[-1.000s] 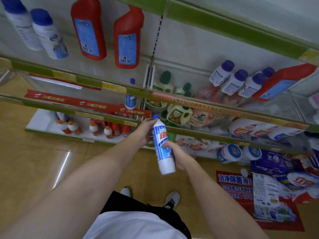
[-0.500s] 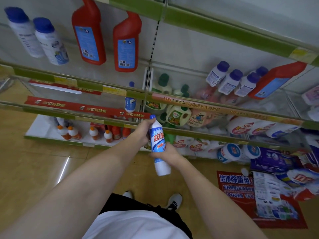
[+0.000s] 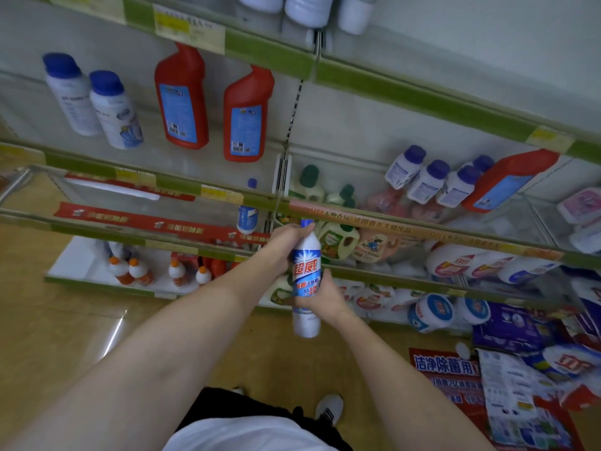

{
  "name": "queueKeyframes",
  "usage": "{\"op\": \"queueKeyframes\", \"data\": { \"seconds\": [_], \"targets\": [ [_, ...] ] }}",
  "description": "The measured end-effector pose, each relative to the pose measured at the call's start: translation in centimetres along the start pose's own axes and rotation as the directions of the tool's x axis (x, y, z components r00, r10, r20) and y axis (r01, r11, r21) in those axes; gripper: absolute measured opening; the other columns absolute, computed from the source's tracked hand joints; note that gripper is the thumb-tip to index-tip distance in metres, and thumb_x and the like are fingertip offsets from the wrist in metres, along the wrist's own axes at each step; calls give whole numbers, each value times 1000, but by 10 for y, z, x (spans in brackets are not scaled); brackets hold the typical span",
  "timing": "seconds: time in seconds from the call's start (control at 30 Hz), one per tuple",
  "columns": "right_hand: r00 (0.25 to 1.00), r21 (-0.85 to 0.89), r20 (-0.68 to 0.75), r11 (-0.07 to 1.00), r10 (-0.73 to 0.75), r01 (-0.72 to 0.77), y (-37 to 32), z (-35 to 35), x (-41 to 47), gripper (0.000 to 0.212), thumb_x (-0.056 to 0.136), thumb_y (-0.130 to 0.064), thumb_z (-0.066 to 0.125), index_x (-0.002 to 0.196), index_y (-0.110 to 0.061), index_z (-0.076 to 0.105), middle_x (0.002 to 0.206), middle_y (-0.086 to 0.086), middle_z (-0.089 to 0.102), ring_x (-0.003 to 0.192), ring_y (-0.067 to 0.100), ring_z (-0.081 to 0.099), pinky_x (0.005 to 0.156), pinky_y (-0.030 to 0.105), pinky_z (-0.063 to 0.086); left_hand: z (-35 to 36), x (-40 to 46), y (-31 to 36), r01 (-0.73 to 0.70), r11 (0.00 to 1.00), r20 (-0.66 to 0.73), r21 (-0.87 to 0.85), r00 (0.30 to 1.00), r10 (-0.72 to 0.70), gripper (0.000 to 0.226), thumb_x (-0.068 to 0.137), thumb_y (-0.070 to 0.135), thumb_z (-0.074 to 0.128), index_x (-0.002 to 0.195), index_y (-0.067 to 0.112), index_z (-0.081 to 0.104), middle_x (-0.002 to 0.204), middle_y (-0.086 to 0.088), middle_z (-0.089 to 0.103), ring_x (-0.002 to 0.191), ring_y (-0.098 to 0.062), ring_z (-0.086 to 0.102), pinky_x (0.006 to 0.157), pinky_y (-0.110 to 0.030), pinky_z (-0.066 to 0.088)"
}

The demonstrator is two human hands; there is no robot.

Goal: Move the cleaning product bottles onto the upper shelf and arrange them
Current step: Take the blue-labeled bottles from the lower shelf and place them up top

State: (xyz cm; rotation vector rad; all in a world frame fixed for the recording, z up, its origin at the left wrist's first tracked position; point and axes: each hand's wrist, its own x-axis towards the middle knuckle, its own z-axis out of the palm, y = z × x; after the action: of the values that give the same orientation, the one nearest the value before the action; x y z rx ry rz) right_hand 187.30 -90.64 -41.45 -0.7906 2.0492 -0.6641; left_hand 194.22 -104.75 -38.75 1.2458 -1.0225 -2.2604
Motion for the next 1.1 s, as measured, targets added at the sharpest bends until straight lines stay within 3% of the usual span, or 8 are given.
{"op": "queueKeyframes", "data": {
  "seconds": [0.07, 0.13, 0.4, 0.5, 0.67, 0.8, 0.97, 1.1],
  "targets": [
    [997, 55, -61, 997, -56, 60, -13, -11, 5, 87, 53, -37, 97, 123, -23, 48, 107, -3, 68, 96, 15, 68, 87, 42, 60, 19, -8, 26, -91, 994, 70, 64, 994, 87, 37, 82, 25, 81, 113, 14, 66, 113, -10, 72, 99, -26, 71, 87, -41, 59],
    [984, 82, -137, 989, -111, 122, -30, -28, 10, 85, 51, -39, 97, 123, -26, 53, 106, -5, 71, 97, 16, 70, 88, 44, 60, 38, -19, 54, -193, 976, 116, 100, 976, 182, 33, 82, 25, 82, 109, 17, 65, 107, -7, 72, 94, -23, 71, 81, -36, 60],
    [898, 86, -302, 929, -319, 359, -136, -114, 1, 78, 67, -25, 93, 127, -29, 44, 110, -6, 64, 100, 13, 64, 90, 35, 54, 92, -61, 175, -547, 824, 256, 147, 826, 502, 21, 85, 17, 79, 100, 9, 67, 96, -9, 70, 76, -18, 69, 63, -25, 56],
    [826, 66, -372, 875, -425, 480, -167, -137, -5, 79, 67, -24, 93, 129, -30, 45, 112, -10, 65, 100, 6, 63, 89, 30, 53, 109, -82, 217, -647, 743, 281, 171, 755, 592, 31, 82, 17, 81, 107, 3, 67, 92, -6, 71, 70, -12, 69, 56, -19, 51],
    [707, 48, -503, 801, -497, 597, -219, -164, -18, 77, 68, -24, 93, 125, -28, 42, 109, -14, 62, 97, 3, 62, 87, 25, 51, 131, -120, 273, -747, 642, 349, 175, 657, 669, 41, 84, 20, 80, 119, 4, 65, 102, -8, 73, 80, -16, 73, 65, -22, 56],
    [620, 22, -540, 727, -570, 687, -259, -187, -30, 70, 71, -22, 92, 119, -28, 42, 103, -16, 61, 92, -3, 60, 78, 13, 48, 145, -147, 311, -836, 527, 382, 153, 542, 749, 24, 85, 15, 79, 105, 5, 70, 99, -13, 74, 78, -15, 72, 67, -24, 56],
    [525, -28, -593, 668, -610, 744, -307, -215, -33, 65, 70, -23, 93, 114, -21, 45, 107, -6, 66, 96, 8, 65, 82, 25, 54, 157, -168, 355, -907, 406, 407, 114, 416, 814, 14, 87, 18, 78, 93, 9, 70, 102, -25, 72, 85, -27, 71, 85, -43, 59],
    [499, -52, -606, 657, -619, 752, -337, -227, -25, 67, 70, -24, 93, 118, -20, 46, 114, -2, 66, 100, 13, 65, 81, 24, 53, 163, -166, 383, -931, 291, 379, 223, 357, 853, 21, 91, 29, 73, 104, 14, 67, 100, -8, 75, 91, -24, 74, 83, -38, 62]
  ]
}}
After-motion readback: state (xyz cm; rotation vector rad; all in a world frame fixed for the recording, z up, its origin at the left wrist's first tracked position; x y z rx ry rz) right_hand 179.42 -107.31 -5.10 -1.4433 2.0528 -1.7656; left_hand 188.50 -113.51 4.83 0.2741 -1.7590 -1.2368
